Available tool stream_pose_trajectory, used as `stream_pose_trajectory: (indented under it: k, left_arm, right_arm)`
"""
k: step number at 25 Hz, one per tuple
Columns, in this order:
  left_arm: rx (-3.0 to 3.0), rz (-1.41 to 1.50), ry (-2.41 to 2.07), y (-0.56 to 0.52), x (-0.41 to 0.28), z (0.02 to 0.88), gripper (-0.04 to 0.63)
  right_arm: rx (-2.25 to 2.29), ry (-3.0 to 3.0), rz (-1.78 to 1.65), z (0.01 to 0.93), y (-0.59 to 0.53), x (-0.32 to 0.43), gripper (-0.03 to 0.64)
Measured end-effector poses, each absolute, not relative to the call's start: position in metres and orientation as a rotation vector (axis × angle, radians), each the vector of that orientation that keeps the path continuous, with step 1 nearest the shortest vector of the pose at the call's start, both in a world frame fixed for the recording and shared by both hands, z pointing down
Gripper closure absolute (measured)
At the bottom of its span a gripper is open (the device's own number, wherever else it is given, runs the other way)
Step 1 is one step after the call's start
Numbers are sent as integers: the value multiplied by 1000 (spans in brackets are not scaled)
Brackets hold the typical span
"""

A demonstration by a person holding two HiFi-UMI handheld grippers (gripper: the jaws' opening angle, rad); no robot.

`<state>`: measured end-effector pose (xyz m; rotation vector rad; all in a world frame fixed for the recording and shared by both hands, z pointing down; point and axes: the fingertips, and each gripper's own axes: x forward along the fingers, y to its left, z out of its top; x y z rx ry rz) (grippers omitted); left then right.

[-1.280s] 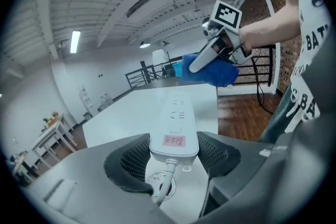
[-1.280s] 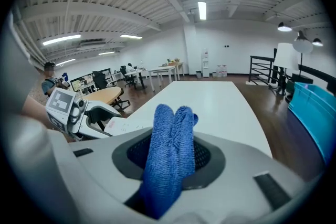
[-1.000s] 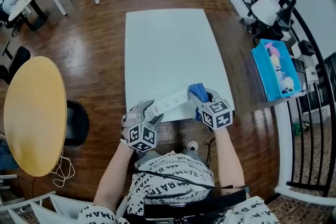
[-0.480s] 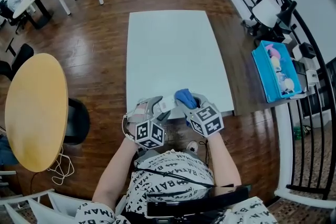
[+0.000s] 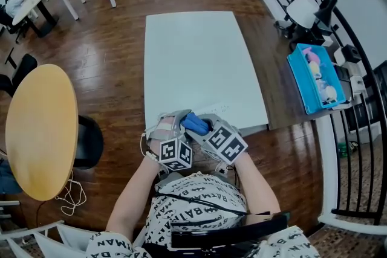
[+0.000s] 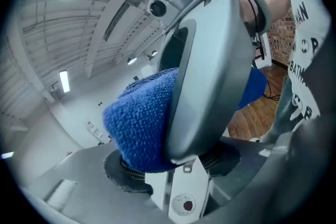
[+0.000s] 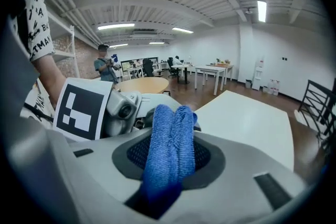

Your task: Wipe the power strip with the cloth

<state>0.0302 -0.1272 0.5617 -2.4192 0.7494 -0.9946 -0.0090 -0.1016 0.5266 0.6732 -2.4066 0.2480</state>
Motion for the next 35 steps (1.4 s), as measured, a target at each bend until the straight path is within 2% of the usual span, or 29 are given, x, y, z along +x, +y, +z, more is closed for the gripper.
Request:
stream_pose_trajectory:
  k: [9, 16, 20, 35]
  left_arm:
    - [-2451, -942, 818, -134, 20, 554, 311]
    - [-2430, -922, 798, -127, 27, 545, 311]
    - [-2434, -905, 806, -125, 18, 538, 311]
    - [-2511, -839, 828, -117, 9, 529, 313]
  right_arm:
    - [750, -2407, 225, 517, -112, 16, 485]
    - [670, -2421, 166, 509, -103, -14, 485]
    - [726, -2423, 169, 507, -112, -1, 483]
    - [1141, -2292, 305, 515, -169, 129, 483]
